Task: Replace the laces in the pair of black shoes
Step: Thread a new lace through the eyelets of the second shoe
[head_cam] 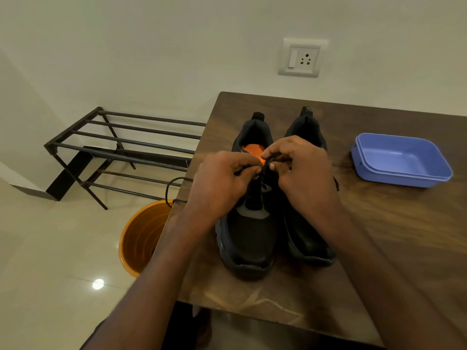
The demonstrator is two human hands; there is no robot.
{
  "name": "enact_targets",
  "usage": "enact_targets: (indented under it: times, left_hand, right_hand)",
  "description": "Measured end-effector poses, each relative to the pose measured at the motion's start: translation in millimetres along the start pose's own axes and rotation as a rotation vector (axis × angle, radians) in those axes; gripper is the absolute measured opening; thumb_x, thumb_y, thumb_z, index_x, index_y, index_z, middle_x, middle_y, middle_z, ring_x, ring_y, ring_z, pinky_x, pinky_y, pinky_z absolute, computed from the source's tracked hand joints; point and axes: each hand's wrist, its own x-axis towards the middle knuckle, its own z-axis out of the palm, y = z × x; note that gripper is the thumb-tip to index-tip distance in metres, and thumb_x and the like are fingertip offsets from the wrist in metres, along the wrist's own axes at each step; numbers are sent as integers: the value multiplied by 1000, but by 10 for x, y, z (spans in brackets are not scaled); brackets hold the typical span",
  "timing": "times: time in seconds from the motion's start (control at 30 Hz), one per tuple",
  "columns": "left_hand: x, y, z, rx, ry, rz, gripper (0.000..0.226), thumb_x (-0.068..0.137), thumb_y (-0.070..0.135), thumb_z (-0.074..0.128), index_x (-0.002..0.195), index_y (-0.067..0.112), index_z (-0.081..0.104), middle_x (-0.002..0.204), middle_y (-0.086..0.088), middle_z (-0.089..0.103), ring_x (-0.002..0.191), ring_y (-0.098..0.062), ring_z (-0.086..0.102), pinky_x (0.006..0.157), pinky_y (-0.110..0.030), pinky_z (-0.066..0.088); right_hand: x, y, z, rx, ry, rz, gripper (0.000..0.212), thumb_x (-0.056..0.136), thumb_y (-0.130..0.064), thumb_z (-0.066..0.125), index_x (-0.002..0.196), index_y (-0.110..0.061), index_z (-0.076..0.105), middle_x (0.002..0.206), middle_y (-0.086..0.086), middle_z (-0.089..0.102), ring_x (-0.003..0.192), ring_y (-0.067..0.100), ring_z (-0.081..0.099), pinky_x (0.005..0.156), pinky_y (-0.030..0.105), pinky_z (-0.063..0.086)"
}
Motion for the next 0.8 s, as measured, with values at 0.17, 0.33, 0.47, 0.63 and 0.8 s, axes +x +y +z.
enact_targets:
  times: [0.17, 0.33, 0.47, 0.63, 0.8]
  left_hand:
    - [-8, 71, 50, 6, 36, -73, 14, 97, 28, 70, 107, 35, 77, 96, 15, 75, 84, -2, 69, 75, -33, 61]
    - [-64, 201, 121, 194, 245, -52, 8, 95, 29, 74, 100, 35, 74, 97, 9, 63, 84, -9, 60, 64, -23, 48]
    - [-47, 172, 244, 90, 280, -66, 11, 92, 15, 74, 88, 25, 74, 95, 8, 55, 91, -13, 55, 71, -25, 50]
    - [-31, 107, 312, -3, 251, -65, 15, 92, 6, 71, 92, 20, 76, 99, 3, 61, 98, -18, 59, 82, -41, 57]
    - [-62, 130, 251, 145, 286, -32, 17, 92, 22, 74, 107, 28, 74, 107, 2, 60, 102, -19, 54, 85, -45, 55]
  right_hand:
    - [3, -15, 13, -22, 19, 37, 28, 87, 3, 73, 100, -22, 78, 100, -8, 58, 89, 9, 60, 81, 26, 56]
    - [-3, -23, 40, -28, 25, 63, 28, 89, 2, 70, 100, -23, 77, 91, -4, 61, 84, 14, 61, 82, 38, 57]
    - [-8, -34, 46, -19, 24, 101, 28, 90, -1, 69, 101, -25, 77, 90, -6, 60, 82, 10, 60, 77, 23, 51]
    - [-31, -70, 41, 25, 44, 138, 30, 89, 2, 68, 101, -23, 77, 91, -6, 62, 84, 8, 61, 79, 25, 54]
    - [-23, -61, 21, 52, 41, 158, 28, 90, 2, 68, 97, -25, 77, 90, -4, 65, 82, 6, 63, 76, 23, 55]
